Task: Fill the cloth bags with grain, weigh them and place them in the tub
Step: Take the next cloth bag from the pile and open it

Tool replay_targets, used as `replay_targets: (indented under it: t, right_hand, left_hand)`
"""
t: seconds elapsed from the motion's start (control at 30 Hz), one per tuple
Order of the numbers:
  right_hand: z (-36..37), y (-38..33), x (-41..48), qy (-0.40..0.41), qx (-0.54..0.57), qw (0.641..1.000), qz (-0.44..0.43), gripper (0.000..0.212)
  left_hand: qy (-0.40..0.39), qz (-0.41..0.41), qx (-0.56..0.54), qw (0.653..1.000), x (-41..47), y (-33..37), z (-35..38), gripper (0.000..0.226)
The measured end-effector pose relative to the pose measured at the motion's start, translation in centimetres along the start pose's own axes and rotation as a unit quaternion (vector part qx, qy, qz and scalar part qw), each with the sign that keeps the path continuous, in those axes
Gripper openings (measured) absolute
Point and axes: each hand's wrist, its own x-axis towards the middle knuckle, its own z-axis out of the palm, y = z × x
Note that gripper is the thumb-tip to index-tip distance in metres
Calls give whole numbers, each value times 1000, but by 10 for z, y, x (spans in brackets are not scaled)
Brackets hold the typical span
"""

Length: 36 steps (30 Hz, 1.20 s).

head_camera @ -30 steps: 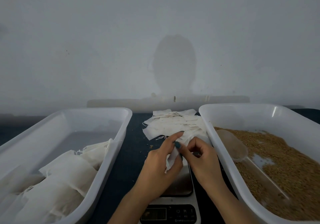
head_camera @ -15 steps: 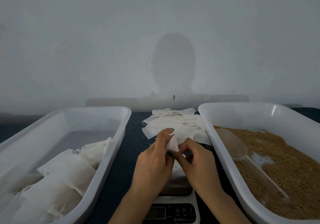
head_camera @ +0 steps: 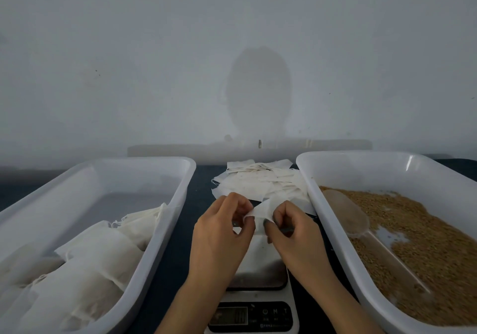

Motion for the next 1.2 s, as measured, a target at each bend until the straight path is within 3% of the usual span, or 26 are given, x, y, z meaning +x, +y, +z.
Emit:
replay_targets:
  t: [0.1,0.17,0.23,0.33,0.4,0.6,0.73,0.83,0.93,1.03,1.2]
  right_hand:
    - [1,0,-3,18,-96,995,-25,39]
    - [2,-2,-5,41,-163,982,-90,43]
    - [1,-5,-6,64,-236,948,-202,37]
    - [2,-8,-8,50,-293,899,-323,9]
    - [3,-8,-10,37,-313,881,-352,18]
    - [-1,-9,-11,-5,-369,877,-308,28]
    - [-2,-6,-8,0,-382,875,-298,21]
    - [-3,-9,-8,-3,-342,897,-279,21]
    - [-3,-12,-9,-12,-310,911,-271,27]
    - [-3,-12,-9,-30,-298,914,-274,30]
    - [-4,-16,-9,-30,-313,900,-302,29]
  left_hand:
    - [8,24,34,999,1,1,-1,22]
    - [10,15,36,999,1,1,-1,26]
    - [8,-9,17,1000,1,0,-1,30]
    - [2,-54,-37,998,2,-4,-1,31]
    - [-6,-89,-74,993,4,-7,-2,33]
    - [-25,-204,-190,960,8,-13,-3,28]
    - [-35,-196,-226,954,9,-9,-5,29]
    - [-59,-160,-241,955,8,0,-8,20]
    - [-146,-110,-216,959,7,-1,-17,50]
    - [-259,-65,-204,942,7,-4,-25,79]
    - [-275,-87,-131,948,8,-16,-16,94]
